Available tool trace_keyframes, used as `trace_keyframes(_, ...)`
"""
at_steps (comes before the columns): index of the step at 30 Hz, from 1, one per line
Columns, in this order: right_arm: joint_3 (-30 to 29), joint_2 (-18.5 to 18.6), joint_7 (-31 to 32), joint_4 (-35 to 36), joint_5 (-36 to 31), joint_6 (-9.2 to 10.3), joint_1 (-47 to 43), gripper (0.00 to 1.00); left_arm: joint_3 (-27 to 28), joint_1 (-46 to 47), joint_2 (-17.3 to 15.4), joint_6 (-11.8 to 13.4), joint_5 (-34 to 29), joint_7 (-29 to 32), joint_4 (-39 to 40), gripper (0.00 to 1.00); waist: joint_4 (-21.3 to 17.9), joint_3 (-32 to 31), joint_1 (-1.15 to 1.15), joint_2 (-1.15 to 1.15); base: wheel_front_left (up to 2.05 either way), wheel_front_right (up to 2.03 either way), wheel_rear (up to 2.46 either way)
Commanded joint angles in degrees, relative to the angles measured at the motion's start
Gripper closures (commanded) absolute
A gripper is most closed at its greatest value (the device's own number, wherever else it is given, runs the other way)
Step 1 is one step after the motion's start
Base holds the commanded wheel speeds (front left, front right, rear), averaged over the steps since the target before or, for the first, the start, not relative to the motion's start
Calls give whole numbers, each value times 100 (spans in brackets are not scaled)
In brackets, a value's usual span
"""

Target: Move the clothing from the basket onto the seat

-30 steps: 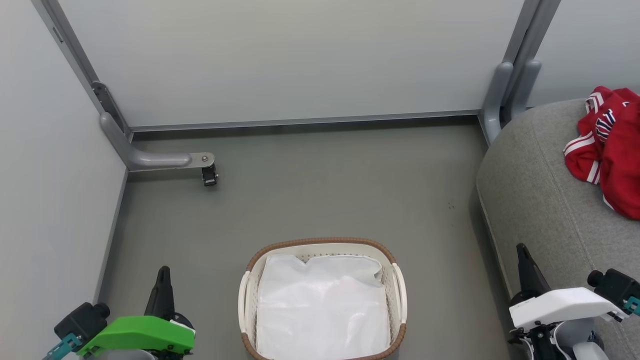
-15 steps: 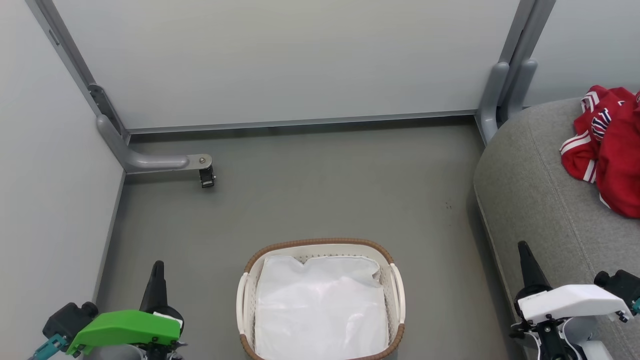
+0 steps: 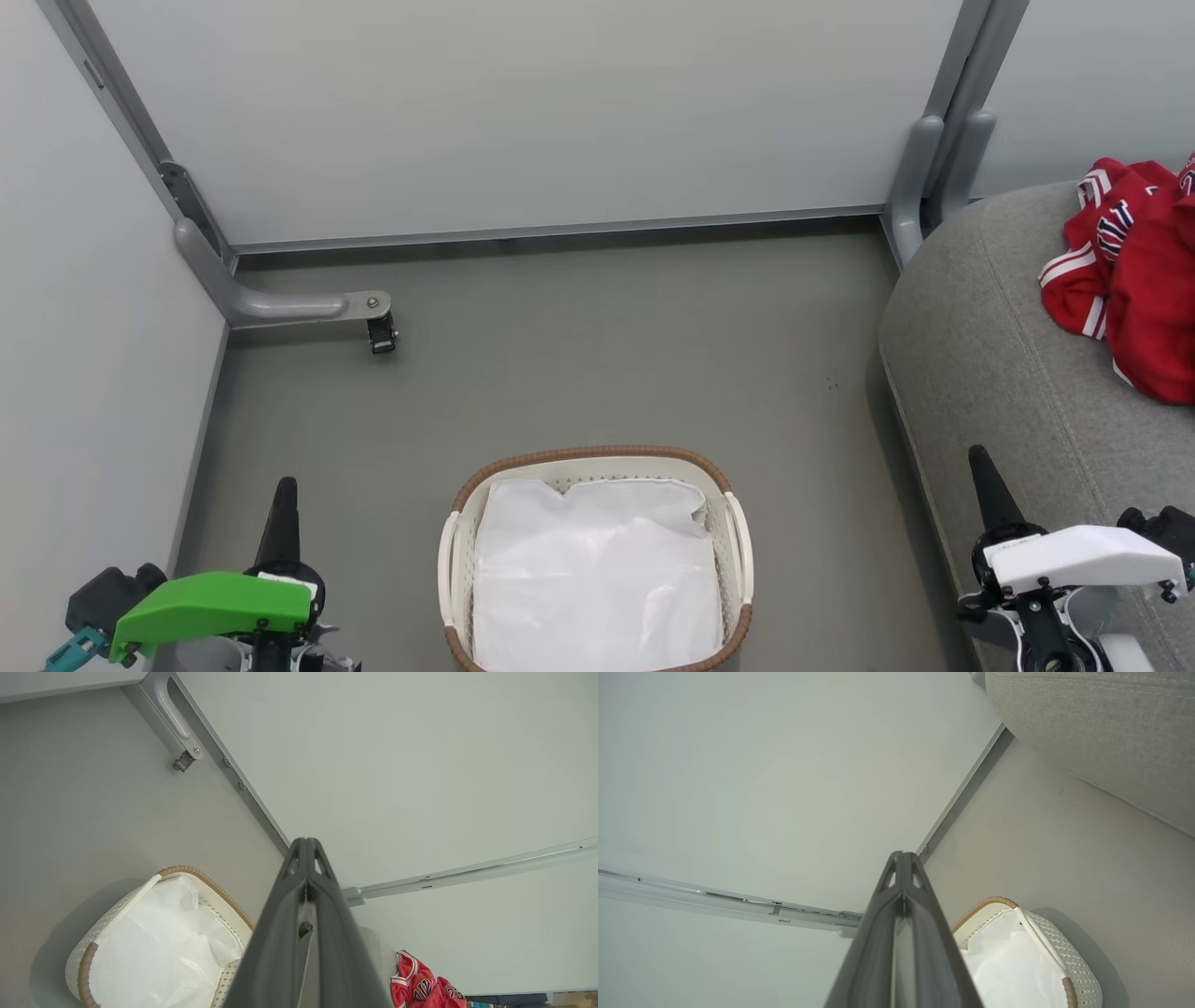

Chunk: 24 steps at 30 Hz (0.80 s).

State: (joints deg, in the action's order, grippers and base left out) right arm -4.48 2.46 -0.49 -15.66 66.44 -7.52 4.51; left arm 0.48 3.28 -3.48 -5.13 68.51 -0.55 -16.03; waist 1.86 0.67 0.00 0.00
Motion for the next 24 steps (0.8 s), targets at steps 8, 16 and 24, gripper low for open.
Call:
trace_keyframes(8,-56,40,141,90,518,3,136,100,145,189,2,-83,490,145,89,100,-27,-7,0,0,0,0,0)
trace_keyframes(16,-88,43,251,109,910,3,137,100,242,215,12,-109,847,249,111,100,-52,-14,0,0,0,0,0)
trace_keyframes(24,-117,46,350,126,1277,4,155,100,320,250,23,-148,1183,356,136,100,-77,-21,0,0,0,0,0)
